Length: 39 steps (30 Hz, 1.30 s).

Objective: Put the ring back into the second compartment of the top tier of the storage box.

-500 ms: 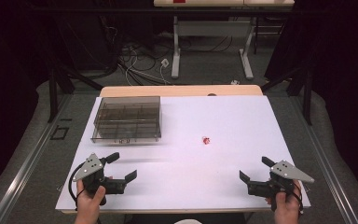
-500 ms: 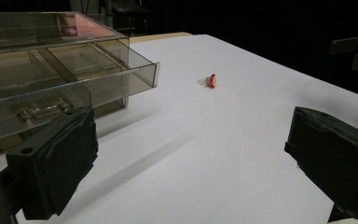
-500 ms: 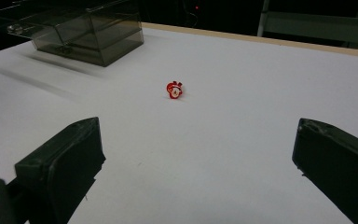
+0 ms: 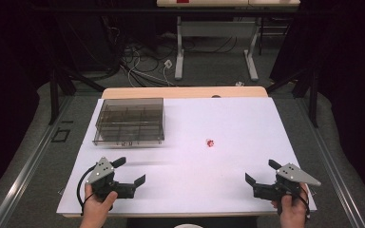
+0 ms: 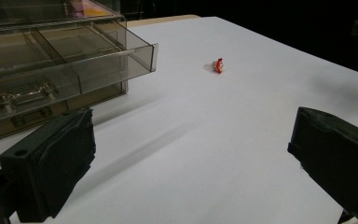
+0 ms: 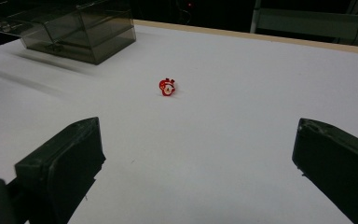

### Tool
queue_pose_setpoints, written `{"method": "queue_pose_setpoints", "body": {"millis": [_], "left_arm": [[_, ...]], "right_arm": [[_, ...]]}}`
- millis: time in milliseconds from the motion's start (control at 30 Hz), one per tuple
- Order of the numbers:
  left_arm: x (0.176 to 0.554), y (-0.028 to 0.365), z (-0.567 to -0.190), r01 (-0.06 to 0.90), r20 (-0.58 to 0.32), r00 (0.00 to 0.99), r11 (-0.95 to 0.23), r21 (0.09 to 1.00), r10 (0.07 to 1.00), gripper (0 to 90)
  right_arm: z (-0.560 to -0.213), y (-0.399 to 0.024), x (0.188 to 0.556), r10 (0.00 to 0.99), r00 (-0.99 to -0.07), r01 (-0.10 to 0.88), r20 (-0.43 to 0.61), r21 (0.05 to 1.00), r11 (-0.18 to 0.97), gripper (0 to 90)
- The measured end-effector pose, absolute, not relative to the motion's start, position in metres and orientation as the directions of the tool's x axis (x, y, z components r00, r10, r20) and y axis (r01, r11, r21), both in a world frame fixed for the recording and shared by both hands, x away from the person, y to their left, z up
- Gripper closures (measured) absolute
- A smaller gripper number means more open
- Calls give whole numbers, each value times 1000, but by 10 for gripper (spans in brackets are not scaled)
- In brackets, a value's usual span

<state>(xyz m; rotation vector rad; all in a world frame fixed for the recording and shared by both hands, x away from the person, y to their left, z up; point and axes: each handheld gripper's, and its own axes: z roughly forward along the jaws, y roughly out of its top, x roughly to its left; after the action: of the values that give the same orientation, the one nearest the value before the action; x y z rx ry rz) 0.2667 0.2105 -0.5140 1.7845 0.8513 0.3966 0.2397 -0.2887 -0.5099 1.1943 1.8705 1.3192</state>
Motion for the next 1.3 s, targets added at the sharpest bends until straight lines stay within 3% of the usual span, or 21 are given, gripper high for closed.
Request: {"method": "queue_pose_setpoints", "body": {"millis": [233,700,1300], "left_arm": [[269,201,-511,413,-182,635,-131,901,751,3],[272,164,-494,430,-176,681,-195,882,711,44],[315,101,-461,443,-165,705,-247,862,690,60]], "right_arm": [[-510,-287,238,901,-433,337,37,933,124,9],[-511,-286,240,901,-433,337,33,933,127,9],[-511,-285,240,899,-436,344,33,929,133,9]]}}
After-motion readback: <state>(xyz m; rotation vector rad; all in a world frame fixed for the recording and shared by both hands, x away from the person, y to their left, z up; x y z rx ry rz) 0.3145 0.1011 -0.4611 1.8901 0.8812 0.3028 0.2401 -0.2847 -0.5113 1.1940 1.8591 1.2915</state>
